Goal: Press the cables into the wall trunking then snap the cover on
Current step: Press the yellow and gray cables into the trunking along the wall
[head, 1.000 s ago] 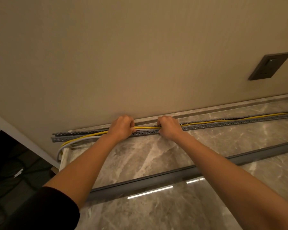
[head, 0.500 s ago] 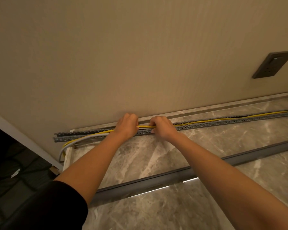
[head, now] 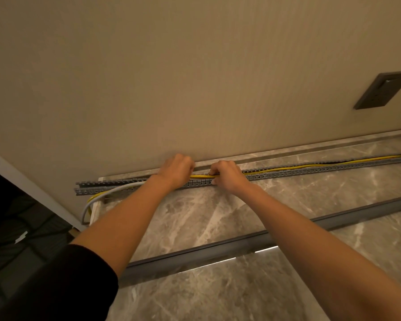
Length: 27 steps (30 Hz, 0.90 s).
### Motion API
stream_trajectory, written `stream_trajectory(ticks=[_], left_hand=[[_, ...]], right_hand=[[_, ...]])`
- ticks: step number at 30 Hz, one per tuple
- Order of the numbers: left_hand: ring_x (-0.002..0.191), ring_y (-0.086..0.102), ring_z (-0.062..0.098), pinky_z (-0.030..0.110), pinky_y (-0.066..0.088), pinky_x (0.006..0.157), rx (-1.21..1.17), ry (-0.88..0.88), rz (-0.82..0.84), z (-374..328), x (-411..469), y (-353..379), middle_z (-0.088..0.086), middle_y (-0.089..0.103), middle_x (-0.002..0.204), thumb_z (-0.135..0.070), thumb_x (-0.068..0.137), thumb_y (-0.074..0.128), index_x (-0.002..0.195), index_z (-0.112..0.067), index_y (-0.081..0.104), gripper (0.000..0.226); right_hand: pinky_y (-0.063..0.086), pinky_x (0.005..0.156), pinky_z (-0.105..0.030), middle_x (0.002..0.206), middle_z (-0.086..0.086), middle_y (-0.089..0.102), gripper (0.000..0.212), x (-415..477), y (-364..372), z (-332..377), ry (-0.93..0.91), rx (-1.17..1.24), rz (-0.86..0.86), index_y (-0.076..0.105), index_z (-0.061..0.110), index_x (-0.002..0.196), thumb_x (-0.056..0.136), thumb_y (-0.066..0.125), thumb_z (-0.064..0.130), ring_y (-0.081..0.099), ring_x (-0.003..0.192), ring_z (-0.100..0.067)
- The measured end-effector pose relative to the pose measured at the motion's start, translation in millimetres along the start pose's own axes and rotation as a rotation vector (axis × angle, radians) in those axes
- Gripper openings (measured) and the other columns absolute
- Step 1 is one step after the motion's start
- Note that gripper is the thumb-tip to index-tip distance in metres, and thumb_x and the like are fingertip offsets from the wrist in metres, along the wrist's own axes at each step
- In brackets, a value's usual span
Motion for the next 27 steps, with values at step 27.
stream_trajectory(ticks=[27], left_hand=[[0.106, 0.058, 0.036, 0.039, 0.046, 0.084, -0.220, -0.173, -0.031, 12, 11, 17, 0.021, 0.063, 0.112, -0.020, 0.083, 0.069, 0.097, -0.002, 0.063, 0.024]], right_hand=[[0.046, 0.094, -0.031, 0.115, -0.013, 0.069, 0.024, 0, 3, -12, 0.029, 0.236, 0.006, 0.069, 0.001, 0.104, 0.080, 0.066, -0.002, 0.060, 0.111, -0.026]])
Point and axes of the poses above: each hand's wrist, its own x-axis towards the middle knuckle, its own y-axis out of the palm, z = x × y, the point moved 10 cm from there along x, towards the middle knuckle
